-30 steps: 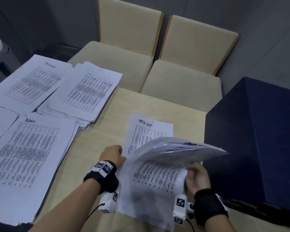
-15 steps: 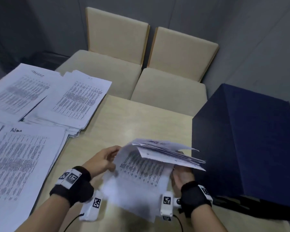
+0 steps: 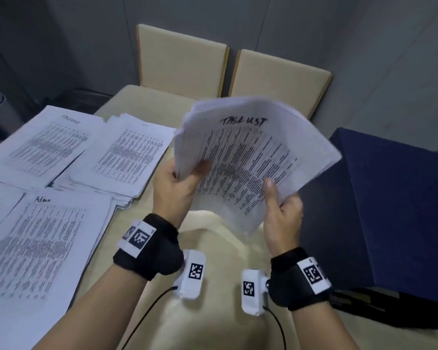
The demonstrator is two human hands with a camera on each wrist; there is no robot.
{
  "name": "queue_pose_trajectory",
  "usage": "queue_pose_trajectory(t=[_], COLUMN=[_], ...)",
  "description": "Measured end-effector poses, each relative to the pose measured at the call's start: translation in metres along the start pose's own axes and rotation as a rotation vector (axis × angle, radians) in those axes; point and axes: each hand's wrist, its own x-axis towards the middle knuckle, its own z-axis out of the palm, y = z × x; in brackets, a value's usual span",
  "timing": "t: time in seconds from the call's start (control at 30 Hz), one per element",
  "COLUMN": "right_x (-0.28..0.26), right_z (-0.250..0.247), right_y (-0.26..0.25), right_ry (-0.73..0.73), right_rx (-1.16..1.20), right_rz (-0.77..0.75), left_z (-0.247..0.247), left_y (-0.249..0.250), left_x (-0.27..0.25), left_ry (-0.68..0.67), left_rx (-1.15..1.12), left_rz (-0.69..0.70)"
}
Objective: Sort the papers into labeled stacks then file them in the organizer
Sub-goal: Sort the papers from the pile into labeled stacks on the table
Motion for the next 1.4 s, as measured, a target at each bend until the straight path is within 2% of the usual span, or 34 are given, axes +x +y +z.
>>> queue_pose_trajectory(t=[0.07,0.13,0.2,0.3,0.43,0.47,0.57,0.67,0.77,0.83,1.0,1.13,1.3,1.4], right_x=[-0.009,-0.027,-0.049,-0.062,-0.057,-0.055,-0.06,-0.069,-0.08,-0.089,-0.12,-0.172,-0.236,-0.244], right_z=[0.001,-0.001,-0.003,-0.003,0.014,0.021,0.045,0.068,0.089,0.105,0.15,0.189,0.241,0.253], right_y=[0.031,0.072,0.1,0.109,0.081,0.076,0.062,0.05,0.04,0.046,0.096,0.11,0.091,0.079], right_ry=[-0.046,-0.204,-0.319,-0.3,-0.225,-0.223,-0.212,-0.291,-0.384,-0.37,-0.364,-0.488,-0.299,-0.269], right_rx=[-0.028,-0.16,-0.324,-0.353,-0.24,-0.21,-0.154,-0.058,0.12,0.189,0.006,-0.262,-0.457,-0.447], right_rz=[0.13,0.267,0.337,0.32,0.269,0.241,0.207,0.262,0.409,0.513,0.685,0.676,0.578,0.618], left_z=[-0.012,-0.024,-0.036,-0.051,-0.074,-0.081,-0.102,-0.125,-0.155,-0.18,-0.272,-0.377,-0.505,-0.537], left_y=[-0.026,-0.058,-0.078,-0.08,-0.069,-0.068,-0.063,-0.055,-0.049,-0.041,-0.01,0.005,-0.012,-0.022], left_x=[-0.004,-0.015,-0.031,-0.045,-0.05,-0.051,-0.058,-0.062,-0.06,-0.057,-0.049,-0.044,-0.049,-0.043], left_ry=[-0.013,-0.095,-0.152,-0.137,0.036,0.043,-0.01,0.046,0.13,0.164,0.292,0.356,0.328,0.337], left_rx=[0.075,0.126,0.215,0.178,0.027,0.031,0.058,0.106,0.222,0.257,0.203,0.221,0.293,0.276], left_rz=[-0.136,-0.338,-0.451,-0.471,-0.582,-0.612,-0.616,-0.535,-0.464,-0.454,-0.427,-0.455,-0.653,-0.697])
